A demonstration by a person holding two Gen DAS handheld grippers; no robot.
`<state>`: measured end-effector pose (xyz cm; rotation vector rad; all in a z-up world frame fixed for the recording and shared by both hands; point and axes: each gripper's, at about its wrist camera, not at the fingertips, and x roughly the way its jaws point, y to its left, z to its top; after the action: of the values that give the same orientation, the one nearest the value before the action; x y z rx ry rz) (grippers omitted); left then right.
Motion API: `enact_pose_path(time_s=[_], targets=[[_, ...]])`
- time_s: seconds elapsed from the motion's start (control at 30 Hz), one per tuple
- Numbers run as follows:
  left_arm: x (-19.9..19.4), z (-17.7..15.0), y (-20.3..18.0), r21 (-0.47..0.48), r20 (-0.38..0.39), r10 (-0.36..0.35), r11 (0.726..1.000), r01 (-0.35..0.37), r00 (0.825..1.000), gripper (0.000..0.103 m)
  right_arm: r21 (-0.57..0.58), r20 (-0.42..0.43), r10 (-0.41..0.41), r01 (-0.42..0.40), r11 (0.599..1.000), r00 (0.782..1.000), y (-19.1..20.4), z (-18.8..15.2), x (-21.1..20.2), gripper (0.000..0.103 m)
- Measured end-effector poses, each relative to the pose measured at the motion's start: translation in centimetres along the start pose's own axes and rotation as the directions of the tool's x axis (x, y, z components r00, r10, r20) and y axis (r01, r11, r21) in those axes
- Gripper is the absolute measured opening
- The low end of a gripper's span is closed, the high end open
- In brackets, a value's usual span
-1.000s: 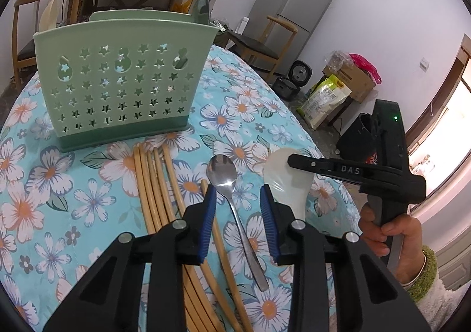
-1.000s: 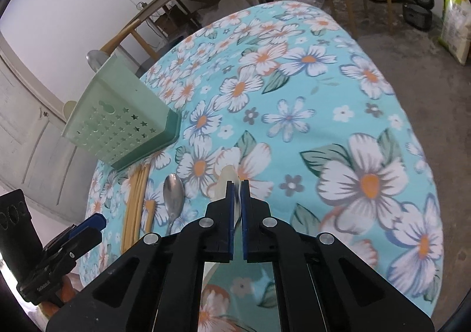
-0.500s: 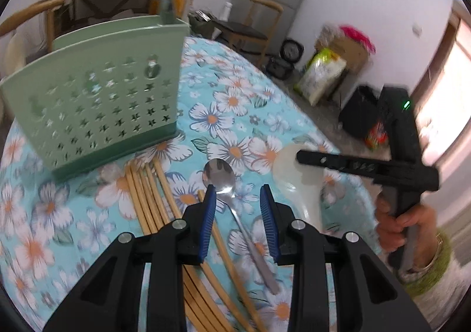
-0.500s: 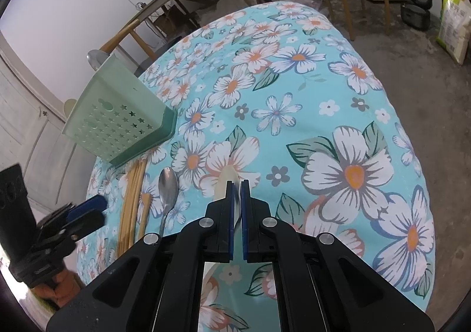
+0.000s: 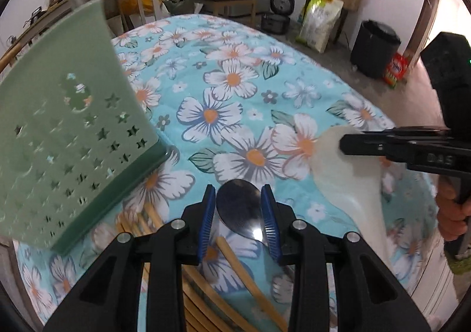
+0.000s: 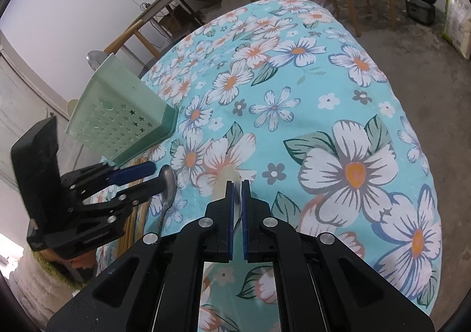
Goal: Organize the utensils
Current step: 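Grasp the metal spoon with the left tool while the right tool holds the rice paddle, then lift the metal spoon with the left tool while the right tool holds the rice paddle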
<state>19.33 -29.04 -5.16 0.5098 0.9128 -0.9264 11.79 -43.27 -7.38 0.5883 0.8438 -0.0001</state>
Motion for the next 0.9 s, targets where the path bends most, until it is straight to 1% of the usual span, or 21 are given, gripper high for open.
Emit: enact_pose_path(time_s=[0.07,0.2,0.4,0.53,0.63,0.73,0.83,0.9], targets=[[0.6,0.2,0.2,0.003,-0.018,-0.001,1.000,0.001,1.000,0.031,0.002,-0.002,0.005,-0.005,1.000,1.000,-0.1,0.0,0.1,0.003],[1.8,0.3,0.6,-0.013,-0.048,-0.026,1.000,0.025,0.998,0.031,-0.001,-0.004,0.007,-0.007,1.000,1.000,-0.1,0.1,0.2,0.003],[2.0,0.2,0.6,-0.052,-0.039,-0.039,0.998,0.037,0.998,0.031,-0.006,-0.004,0.008,-0.008,1.000,1.000,0.0,0.1,0.3,0.003],[2.0,0.5,0.5,-0.053,-0.035,-0.035,0.998,0.033,0.999,0.016,-0.009,-0.004,0.007,-0.007,1.000,1.000,0.2,0.2,0.5,0.003],[1.5,0.8,0.6,-0.065,-0.028,-0.035,0.997,0.033,0.999,0.009,-0.013,-0.005,0.000,0.000,1.000,1.000,0.3,0.3,0.7,0.003],[1.1,1.0,0.4,-0.066,-0.022,-0.032,0.997,0.030,0.999,0.005,-0.018,-0.008,-0.002,0.002,1.000,1.000,0.5,0.5,0.9,0.003],[0.3,1.0,0.2,-0.063,-0.020,-0.019,0.998,0.017,1.000,0.003,-0.041,-0.003,-0.010,0.010,0.999,1.000,0.9,0.7,0.7,0.003],[-0.8,0.9,0.0,-0.059,0.000,-0.003,0.998,0.003,1.000,0.003,-0.064,0.003,-0.028,0.028,0.998,1.000,1.4,0.8,0.6,0.003]])
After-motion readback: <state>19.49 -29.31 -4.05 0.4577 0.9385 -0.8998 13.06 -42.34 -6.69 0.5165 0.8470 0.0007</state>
